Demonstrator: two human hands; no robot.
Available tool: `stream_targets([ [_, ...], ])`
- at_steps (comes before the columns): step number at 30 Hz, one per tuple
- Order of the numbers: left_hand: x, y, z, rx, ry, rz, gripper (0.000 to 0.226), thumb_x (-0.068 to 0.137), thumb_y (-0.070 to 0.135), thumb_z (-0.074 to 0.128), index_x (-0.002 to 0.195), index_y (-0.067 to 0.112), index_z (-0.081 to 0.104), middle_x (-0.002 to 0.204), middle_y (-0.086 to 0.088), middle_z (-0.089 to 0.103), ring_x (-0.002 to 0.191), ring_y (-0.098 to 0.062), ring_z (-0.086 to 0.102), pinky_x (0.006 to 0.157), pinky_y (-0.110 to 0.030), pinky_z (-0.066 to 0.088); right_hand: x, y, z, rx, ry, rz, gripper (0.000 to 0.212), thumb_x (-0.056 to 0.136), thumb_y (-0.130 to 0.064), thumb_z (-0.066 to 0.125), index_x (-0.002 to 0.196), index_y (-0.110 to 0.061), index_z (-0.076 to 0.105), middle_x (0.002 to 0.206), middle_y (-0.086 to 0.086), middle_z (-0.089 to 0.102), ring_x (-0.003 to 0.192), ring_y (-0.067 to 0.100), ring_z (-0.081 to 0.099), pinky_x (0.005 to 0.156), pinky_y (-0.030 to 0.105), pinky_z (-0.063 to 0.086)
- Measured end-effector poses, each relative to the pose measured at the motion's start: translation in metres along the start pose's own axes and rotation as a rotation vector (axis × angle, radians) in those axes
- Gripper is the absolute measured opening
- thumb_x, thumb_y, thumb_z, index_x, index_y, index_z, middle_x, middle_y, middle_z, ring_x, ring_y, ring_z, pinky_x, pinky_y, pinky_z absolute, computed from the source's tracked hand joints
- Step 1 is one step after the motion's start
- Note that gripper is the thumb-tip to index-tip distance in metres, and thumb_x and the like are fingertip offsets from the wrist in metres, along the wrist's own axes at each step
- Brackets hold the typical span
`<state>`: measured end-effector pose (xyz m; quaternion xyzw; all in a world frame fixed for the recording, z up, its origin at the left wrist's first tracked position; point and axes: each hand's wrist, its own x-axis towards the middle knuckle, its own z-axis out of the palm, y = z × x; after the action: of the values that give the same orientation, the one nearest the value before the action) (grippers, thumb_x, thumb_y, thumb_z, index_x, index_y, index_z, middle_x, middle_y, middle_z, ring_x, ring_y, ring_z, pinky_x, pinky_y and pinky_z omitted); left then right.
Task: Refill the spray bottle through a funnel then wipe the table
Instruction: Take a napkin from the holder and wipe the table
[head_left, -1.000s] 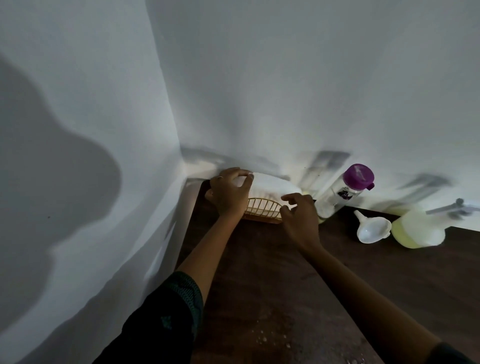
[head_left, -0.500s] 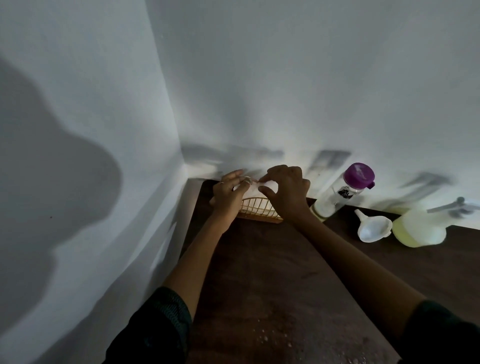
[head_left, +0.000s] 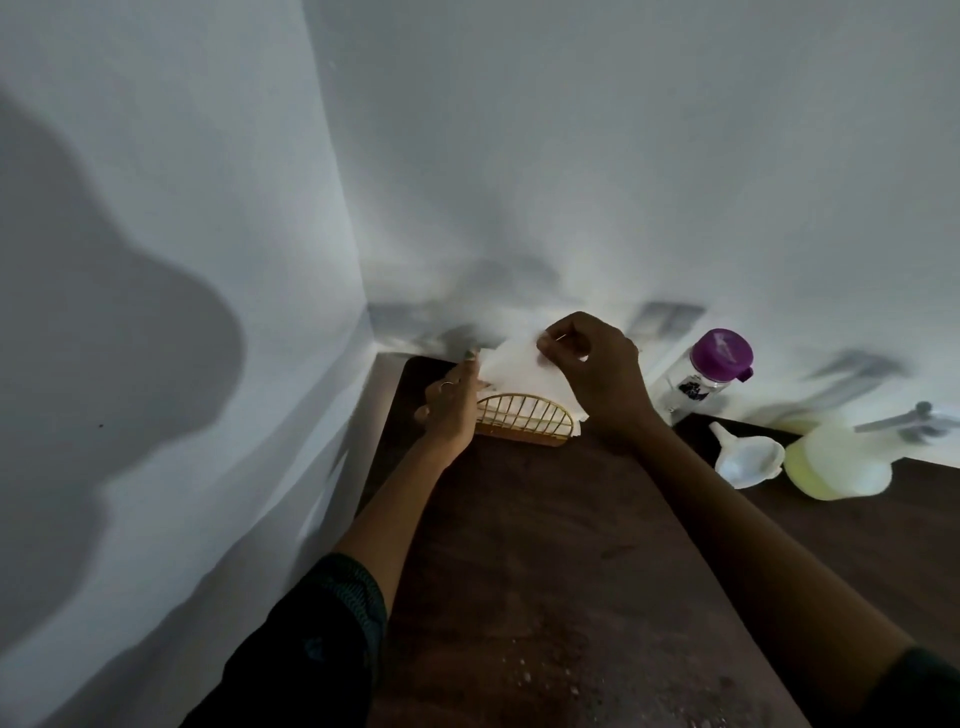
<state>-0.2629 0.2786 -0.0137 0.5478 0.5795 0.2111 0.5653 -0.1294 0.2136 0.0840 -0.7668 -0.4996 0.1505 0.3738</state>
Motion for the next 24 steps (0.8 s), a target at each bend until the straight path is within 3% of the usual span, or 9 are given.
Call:
stream_targets([
  [2, 0.013, -0.011, 0.006, -0.018, 0.014, -0.012, 0.089, 0.056, 0.099, 0.01, 0.094, 0.04, 0.066, 0.133, -0.006, 0.054, 0.126, -0.029, 0.045, 0.108, -0.053, 0.03, 0.001, -0.003, -0.005, 0.085, 0.013, 0.035, 0.008, 0.088, -0.025, 0.063, 0.083, -0.019, 0.062, 0.07, -0.01, 0.068, 0.074, 0.006, 0.065, 0.08, 0.034, 0.049],
  [5, 0.021, -0.018, 0.011, 0.025, -0.001, -0.031, 0.1, 0.051, 0.101, 0.004, 0.106, 0.043, 0.064, 0.136, -0.006, 0.053, 0.129, -0.029, 0.043, 0.109, -0.055, 0.024, 0.002, -0.007, -0.013, 0.232, 0.049, 0.072, 0.007, 0.091, -0.02, 0.061, 0.088, -0.013, 0.061, 0.07, -0.003, 0.069, 0.064, 0.001, 0.066, 0.062, 0.012, 0.046],
  [7, 0.015, -0.011, 0.009, 0.067, -0.001, -0.053, 0.108, 0.052, 0.099, -0.001, 0.117, 0.037, 0.061, 0.136, -0.009, 0.051, 0.128, -0.03, 0.042, 0.109, -0.055, 0.024, 0.002, -0.007, -0.017, 0.336, 0.082, 0.111, 0.011, 0.092, -0.018, 0.059, 0.091, -0.007, 0.061, 0.074, 0.005, 0.071, 0.062, 0.006, 0.068, 0.058, 0.014, 0.047],
  [10, 0.004, -0.001, 0.006, 0.051, 0.029, -0.048, 0.098, 0.068, 0.09, 0.005, 0.119, 0.028, 0.061, 0.132, -0.014, 0.051, 0.127, -0.031, 0.043, 0.109, -0.054, 0.026, 0.002, -0.006, -0.022, 0.482, 0.112, 0.183, 0.017, 0.092, -0.02, 0.059, 0.096, -0.004, 0.061, 0.077, 0.008, 0.072, 0.062, 0.018, 0.07, 0.057, 0.025, 0.052],
  [14, -0.017, 0.003, 0.002, 0.016, 0.142, 0.041, 0.073, 0.092, 0.066, 0.012, 0.096, 0.026, 0.072, 0.106, 0.005, 0.054, 0.108, -0.016, 0.045, 0.103, -0.045, 0.024, -0.004, -0.012, -0.035, 0.65, 0.143, 0.248, 0.012, 0.093, -0.016, 0.057, 0.093, -0.005, 0.059, 0.069, 0.001, 0.071, 0.058, 0.018, 0.07, 0.053, 0.024, 0.055],
  [18, -0.034, 0.0, 0.001, 0.063, 0.316, 0.026, 0.051, 0.099, 0.049, 0.023, 0.119, 0.025, 0.063, 0.138, -0.003, 0.048, 0.128, -0.026, 0.039, 0.104, -0.051, 0.022, -0.02, -0.02, -0.05, 0.769, 0.118, 0.292, 0.011, 0.096, -0.019, 0.052, 0.09, -0.01, 0.056, 0.079, 0.004, 0.074, 0.063, 0.025, 0.071, 0.058, 0.031, 0.057],
  [20, -0.056, 0.007, 0.001, -0.024, 0.334, 0.085, 0.047, 0.098, 0.049, 0.029, 0.122, 0.022, 0.06, 0.137, -0.003, 0.049, 0.129, -0.024, 0.039, 0.105, -0.048, 0.02, -0.031, -0.022, -0.057, 0.824, 0.085, 0.306, 0.013, 0.096, -0.019, 0.049, 0.093, -0.009, 0.057, 0.086, 0.005, 0.073, 0.07, 0.022, 0.071, 0.065, 0.035, 0.059],
  [22, -0.086, 0.018, 0.003, -0.257, 0.234, 0.156, 0.058, 0.089, 0.062, 0.035, 0.123, 0.021, 0.058, 0.131, 0.0, 0.054, 0.125, -0.02, 0.045, 0.105, -0.042, 0.026, -0.047, -0.023, -0.064, 0.919, 0.035, 0.341, 0.015, 0.097, -0.019, 0.048, 0.09, -0.009, 0.057, 0.087, 0.005, 0.071, 0.072, 0.015, 0.068, 0.061, 0.029, 0.057],
  [24, -0.119, 0.035, 0.006, -0.506, -0.03, 0.106, 0.079, 0.075, 0.077, 0.041, 0.126, 0.019, 0.057, 0.125, 0.001, 0.061, 0.117, -0.018, 0.055, 0.1, -0.033, 0.038, -0.067, -0.022, -0.07, 1.026, -0.04, 0.384, 0.016, 0.096, -0.019, 0.047, 0.091, -0.007, 0.056, 0.087, 0.005, 0.071, 0.074, 0.013, 0.067, 0.061, 0.025, 0.056],
])
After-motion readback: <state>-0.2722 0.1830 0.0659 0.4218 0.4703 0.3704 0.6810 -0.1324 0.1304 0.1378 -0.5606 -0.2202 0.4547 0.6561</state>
